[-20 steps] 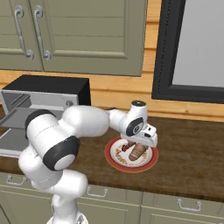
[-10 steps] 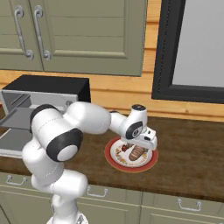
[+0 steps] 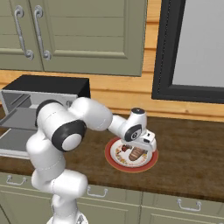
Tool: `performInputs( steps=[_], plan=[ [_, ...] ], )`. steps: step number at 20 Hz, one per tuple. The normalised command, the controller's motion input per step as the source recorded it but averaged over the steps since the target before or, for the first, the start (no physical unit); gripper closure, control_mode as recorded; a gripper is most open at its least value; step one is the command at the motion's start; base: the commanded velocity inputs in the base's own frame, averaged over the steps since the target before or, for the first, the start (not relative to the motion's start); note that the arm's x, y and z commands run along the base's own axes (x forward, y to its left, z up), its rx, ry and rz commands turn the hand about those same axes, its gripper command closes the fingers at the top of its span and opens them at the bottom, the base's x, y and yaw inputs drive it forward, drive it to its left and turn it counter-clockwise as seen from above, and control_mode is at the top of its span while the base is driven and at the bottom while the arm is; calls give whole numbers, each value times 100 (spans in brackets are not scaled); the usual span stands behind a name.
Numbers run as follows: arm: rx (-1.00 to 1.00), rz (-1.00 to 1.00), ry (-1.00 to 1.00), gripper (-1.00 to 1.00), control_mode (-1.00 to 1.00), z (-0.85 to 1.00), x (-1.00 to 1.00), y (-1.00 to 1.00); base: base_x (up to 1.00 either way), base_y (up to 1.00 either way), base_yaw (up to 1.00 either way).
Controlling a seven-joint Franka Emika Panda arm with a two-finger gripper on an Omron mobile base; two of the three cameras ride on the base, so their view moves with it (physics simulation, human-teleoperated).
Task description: Pick up the kebab skewer and baguette bread, and place them inside the toaster oven. Close the toaster oven door and start by setting the timer.
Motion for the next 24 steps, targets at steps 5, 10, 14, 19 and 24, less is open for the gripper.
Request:
performInputs(
  steps=[5, 10, 14, 19, 24],
  plan=[
    [0, 0, 0, 100, -100, -8, 0, 0, 0, 0, 0],
    [0, 0, 0, 100, -100, 0, -2, -1, 0, 0, 0],
    [1, -3, 0, 100, -100, 35, -7, -3, 0, 0, 0],
    [0, -7, 0, 100, -100, 74, -38, 2, 0, 0, 0],
    [0, -11, -5, 100, -100, 81, -22, 33, 0, 0, 0]
  ],
)
